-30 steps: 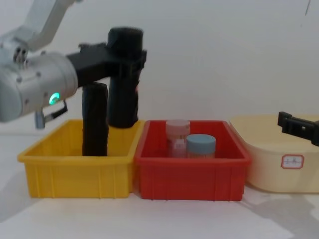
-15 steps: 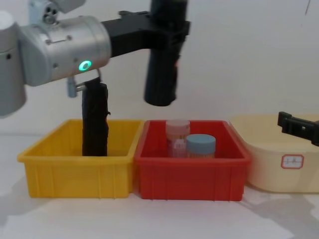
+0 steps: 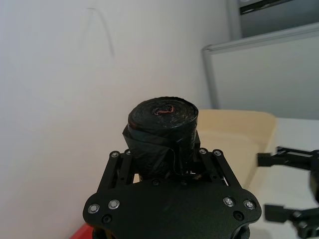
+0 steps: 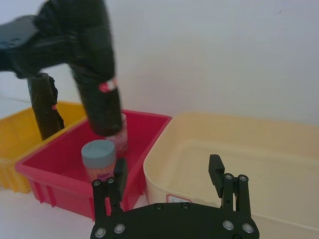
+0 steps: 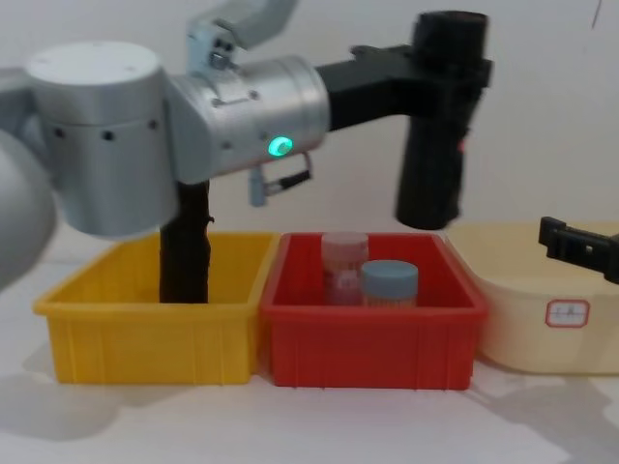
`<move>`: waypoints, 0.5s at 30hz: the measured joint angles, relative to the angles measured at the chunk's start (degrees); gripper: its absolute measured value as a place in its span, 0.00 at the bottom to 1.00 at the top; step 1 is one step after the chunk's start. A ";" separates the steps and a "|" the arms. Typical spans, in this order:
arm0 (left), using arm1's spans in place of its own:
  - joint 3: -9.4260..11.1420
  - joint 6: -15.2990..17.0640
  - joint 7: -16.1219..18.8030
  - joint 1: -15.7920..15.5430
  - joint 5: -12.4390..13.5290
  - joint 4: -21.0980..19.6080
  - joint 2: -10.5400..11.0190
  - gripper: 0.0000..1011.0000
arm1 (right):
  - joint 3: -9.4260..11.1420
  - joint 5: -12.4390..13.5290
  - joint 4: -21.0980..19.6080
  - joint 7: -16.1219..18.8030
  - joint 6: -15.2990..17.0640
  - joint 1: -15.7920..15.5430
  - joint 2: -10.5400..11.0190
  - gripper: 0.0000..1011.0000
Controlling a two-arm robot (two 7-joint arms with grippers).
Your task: Pick up the garbage bag with the one hand and transfer it to the other hand.
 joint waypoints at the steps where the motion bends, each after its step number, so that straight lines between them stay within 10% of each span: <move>1: 0.22 -0.27 -0.38 -0.31 -0.21 0.51 -0.43 0.49 | 0.00 0.00 0.00 0.00 0.00 0.00 0.00 0.99; 15: 2.18 -4.06 -4.29 -3.26 -3.46 9.13 -4.98 0.49 | 0.00 0.00 0.00 0.00 0.00 0.00 0.00 0.99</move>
